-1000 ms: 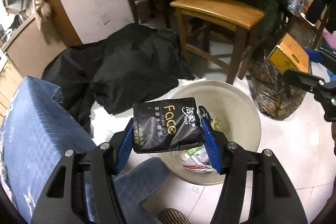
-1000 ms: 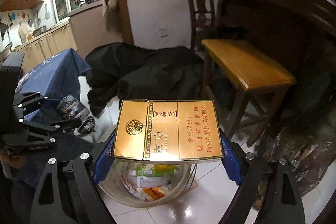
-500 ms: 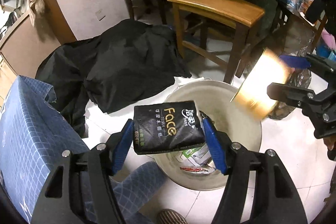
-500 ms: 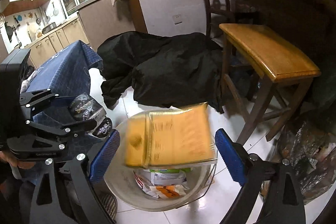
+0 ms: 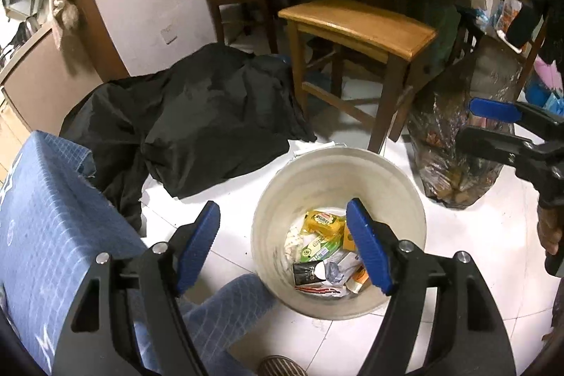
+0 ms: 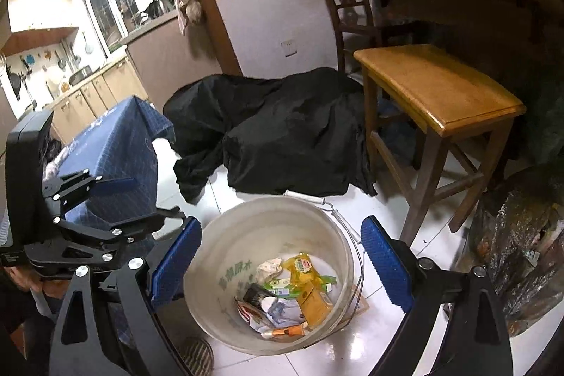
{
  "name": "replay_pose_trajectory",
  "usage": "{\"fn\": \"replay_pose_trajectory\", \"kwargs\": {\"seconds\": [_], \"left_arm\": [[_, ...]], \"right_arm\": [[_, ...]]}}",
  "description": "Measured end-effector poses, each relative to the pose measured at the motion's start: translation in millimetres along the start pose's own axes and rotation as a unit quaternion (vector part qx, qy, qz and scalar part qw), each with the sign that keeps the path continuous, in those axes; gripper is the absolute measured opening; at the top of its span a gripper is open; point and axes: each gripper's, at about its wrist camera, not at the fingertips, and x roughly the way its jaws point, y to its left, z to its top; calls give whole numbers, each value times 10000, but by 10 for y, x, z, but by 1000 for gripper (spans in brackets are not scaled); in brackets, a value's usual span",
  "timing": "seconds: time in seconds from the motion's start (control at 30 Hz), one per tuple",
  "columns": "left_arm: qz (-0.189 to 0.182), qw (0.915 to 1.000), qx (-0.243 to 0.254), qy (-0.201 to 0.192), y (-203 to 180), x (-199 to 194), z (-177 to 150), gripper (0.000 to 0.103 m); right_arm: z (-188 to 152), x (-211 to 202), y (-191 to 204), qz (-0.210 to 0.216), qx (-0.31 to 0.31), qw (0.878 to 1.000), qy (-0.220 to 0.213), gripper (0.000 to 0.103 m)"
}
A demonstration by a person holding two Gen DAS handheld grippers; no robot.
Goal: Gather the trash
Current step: 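Move both tools back over the table toward the sponge and medicine box, then grasp the white medicine box with the right gripper while the left grasps the tan sponge block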
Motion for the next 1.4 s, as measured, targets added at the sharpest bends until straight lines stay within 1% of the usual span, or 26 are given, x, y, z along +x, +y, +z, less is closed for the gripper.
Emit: {"fn": "replay_pose_trajectory", "kwargs": {"seconds": [0.1, 0.17, 0.23, 0.37, 0.4, 0.5, 0.53, 0.6, 0.7, 0.83, 0.9, 0.97, 1.07, 1.1, 1.13, 1.17, 1.2, 1.23, 1.33, 1.4], "left_arm": [[158, 9996, 57, -212, 114, -299, -125, 71], [235, 9991, 42, -343, 235, -503, -223, 71], [467, 9978, -27, -474, 429, -754, -381, 73], [762, 9941, -521, -568, 916, -1202, -727, 74], [911, 9915, -716, -600, 1090, -1343, -857, 74], [1329, 9831, -1088, -627, 1465, -1604, -1151, 78], [1516, 9784, -1270, -599, 1645, -1709, -1298, 78], [1726, 9713, -1547, -537, 1916, -1844, -1515, 78], [2126, 9558, -2004, -317, 2406, -2060, -1945, 78], [2438, 9421, -2299, -130, 2837, -2317, -2392, 78], [2481, 9373, -2444, -124, 3051, -2451, -2596, 81], [2493, 9349, -2522, -147, 3221, -2552, -2765, 83], [2389, 9360, -2580, -178, 3506, -2656, -2963, 85], [2308, 9382, -2575, -174, 3614, -2677, -3019, 85], [2241, 9412, -2521, -177, 3683, -2698, -3061, 85], [2228, 9431, -2462, -185, 3727, -2718, -3101, 86], [2211, 9457, -2376, -195, 3818, -2729, -3136, 86], [2134, 9503, -2256, -207, 3883, -2717, -3135, 86], [1875, 9596, -2078, -286, 4059, -2679, -3129, 86], [1765, 9634, -1991, -328, 4167, -2627, -3104, 86]], "right_arm": [[-25, -86, 134, 146, -89, 9998, -81, 91], [-34, -107, 314, 290, -250, 9992, -96, 91], [-33, -110, 469, 398, -391, 9984, -96, 91], [55, -68, 994, 847, -728, 9937, -80, 91], [83, -54, 1164, 973, -847, 9916, -75, 91], [165, -24, 1635, 1309, -1165, 9845, -57, 91], [192, -3, 1844, 1456, -1289, 9809, -30, 91], [229, 31, 2171, 1670, -1471, 9749, 23, 91], [261, 75, 2704, 1929, -1784, 9648, 100, 91], [285, 138, 3458, 2258, -2218, 9484, 203, 91], [302, 214, 3845, 2432, -2387, 9397, 291, 92], [324, 324, 4219, 2568, -2514, 9323, 415, 97], [308, 541, 4772, 2645, -2806, 9201, 691, 98], [283, 621, 4960, 2645, -2941, 9147, 829, 98], [257, 681, 5076, 2608, -3039, 9120, 893, 98], [209, 763, 5259, 2590, -3213, 9054, 998, 98], [174, 828, 5362, 2581, -3342, 9002, 1069, 98], [128, 906, 5512, 2528, -3486, 8956, 1120, 98], [39, 1106, 5697, 2417, -3666, 8894, 1271, 98], [-6, 1244, 5799, 2358, -3764, 8848, 1412, 98]]}}
